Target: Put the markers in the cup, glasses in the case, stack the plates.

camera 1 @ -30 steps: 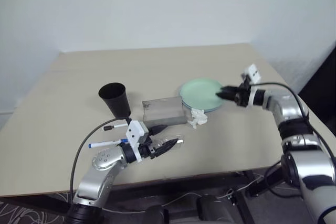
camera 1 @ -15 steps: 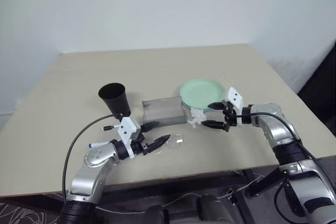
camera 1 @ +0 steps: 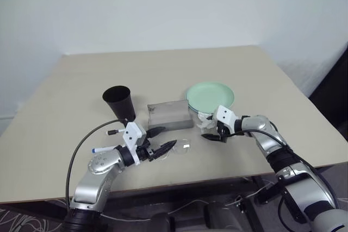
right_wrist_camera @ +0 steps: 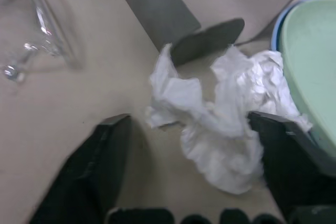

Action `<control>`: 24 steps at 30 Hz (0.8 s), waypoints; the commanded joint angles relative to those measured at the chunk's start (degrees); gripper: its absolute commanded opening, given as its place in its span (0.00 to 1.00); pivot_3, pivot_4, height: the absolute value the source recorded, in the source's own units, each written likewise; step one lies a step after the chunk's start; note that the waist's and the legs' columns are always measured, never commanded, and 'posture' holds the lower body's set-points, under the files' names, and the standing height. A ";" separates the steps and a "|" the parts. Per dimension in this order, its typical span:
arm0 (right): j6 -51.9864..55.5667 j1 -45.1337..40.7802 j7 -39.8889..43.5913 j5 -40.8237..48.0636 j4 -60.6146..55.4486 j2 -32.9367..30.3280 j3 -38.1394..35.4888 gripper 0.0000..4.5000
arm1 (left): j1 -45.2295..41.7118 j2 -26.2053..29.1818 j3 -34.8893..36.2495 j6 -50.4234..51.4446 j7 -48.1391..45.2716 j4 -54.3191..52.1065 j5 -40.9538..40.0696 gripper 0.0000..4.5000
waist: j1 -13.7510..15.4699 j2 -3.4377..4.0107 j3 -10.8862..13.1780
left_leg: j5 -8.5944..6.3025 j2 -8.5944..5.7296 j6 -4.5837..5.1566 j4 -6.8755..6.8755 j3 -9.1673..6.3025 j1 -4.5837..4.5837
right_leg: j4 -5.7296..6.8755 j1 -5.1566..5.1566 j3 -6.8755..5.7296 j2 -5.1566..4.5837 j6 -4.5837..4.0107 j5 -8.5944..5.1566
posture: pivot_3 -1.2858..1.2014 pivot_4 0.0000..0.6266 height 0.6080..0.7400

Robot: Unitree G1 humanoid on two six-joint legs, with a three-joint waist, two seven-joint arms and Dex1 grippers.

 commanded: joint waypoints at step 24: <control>17.80 -9.77 5.24 20.99 -8.90 1.25 -16.65 0.00 | -0.66 -0.36 0.21 -1.07 0.27 -1.45 1.06 0.76 | 0.00 0.01 0.00 | 0.00 0.00 0.00 0.00 -0.08 0.03 | 0.01 0.05 -0.05 0.00 0.00 0.00 | 0.52 0.00 0.97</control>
